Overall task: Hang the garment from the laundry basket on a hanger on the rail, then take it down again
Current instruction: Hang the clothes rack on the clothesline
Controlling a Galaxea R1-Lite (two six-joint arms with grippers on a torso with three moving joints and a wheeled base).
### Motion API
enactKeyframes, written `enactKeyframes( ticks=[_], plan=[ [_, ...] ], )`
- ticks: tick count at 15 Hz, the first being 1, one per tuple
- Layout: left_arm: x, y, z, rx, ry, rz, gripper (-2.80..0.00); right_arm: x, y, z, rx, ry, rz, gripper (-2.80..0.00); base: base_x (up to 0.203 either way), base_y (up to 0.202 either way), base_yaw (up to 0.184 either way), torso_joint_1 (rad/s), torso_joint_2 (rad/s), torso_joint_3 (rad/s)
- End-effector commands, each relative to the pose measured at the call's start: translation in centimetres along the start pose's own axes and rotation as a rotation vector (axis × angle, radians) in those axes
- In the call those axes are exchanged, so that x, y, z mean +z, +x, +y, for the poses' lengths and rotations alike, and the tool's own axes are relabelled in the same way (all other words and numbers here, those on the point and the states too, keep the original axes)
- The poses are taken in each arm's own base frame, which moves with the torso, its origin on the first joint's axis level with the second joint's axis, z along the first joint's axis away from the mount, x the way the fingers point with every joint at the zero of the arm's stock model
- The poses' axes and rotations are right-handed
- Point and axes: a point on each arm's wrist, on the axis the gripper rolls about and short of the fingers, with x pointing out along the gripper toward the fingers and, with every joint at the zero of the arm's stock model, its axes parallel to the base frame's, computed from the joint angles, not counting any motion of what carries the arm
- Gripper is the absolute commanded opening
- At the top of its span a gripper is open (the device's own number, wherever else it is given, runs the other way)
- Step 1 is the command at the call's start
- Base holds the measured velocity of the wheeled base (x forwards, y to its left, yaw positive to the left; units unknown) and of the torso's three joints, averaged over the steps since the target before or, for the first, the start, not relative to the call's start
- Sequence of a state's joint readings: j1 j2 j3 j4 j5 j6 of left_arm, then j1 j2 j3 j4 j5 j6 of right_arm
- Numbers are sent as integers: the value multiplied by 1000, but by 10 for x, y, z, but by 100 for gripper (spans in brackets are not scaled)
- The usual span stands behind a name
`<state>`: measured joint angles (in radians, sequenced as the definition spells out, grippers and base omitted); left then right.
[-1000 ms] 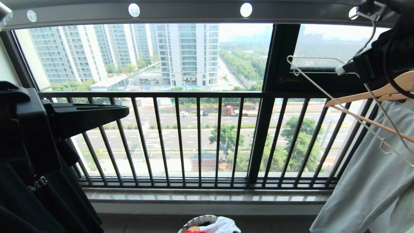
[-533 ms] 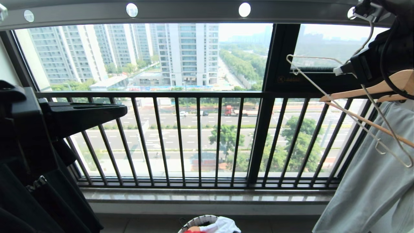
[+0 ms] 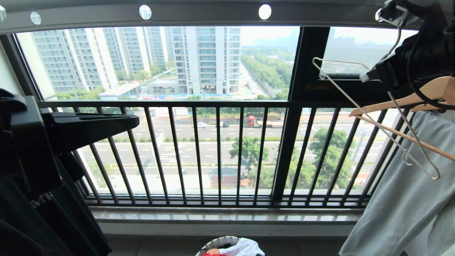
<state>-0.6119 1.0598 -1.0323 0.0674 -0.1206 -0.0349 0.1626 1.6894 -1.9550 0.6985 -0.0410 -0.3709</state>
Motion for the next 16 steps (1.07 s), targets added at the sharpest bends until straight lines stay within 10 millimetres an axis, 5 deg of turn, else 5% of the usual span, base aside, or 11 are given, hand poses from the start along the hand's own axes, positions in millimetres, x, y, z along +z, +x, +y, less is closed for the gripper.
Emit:
enactKeyframes(
  ticks=[1, 9, 11, 16],
  plan=[
    [0, 0, 0, -1, 0, 0, -280, -3, 5, 2, 5, -4, 24, -280, 0, 0, 0, 0, 0, 0],
    [0, 0, 0, -1, 0, -1, -280, -5, 4, 6, 18, -1, 33, -280, 0, 0, 0, 0, 0, 0],
    [0, 0, 0, -1, 0, 0, -280, -5, 4, 5, 16, -1, 28, 0, 0, 0, 0, 0, 0, 0],
    [0, 1, 0, -2, -1, 5, -280, -5, 4, 6, 19, 10, 28, 0, 0, 0, 0, 0, 0, 0]
  ],
)
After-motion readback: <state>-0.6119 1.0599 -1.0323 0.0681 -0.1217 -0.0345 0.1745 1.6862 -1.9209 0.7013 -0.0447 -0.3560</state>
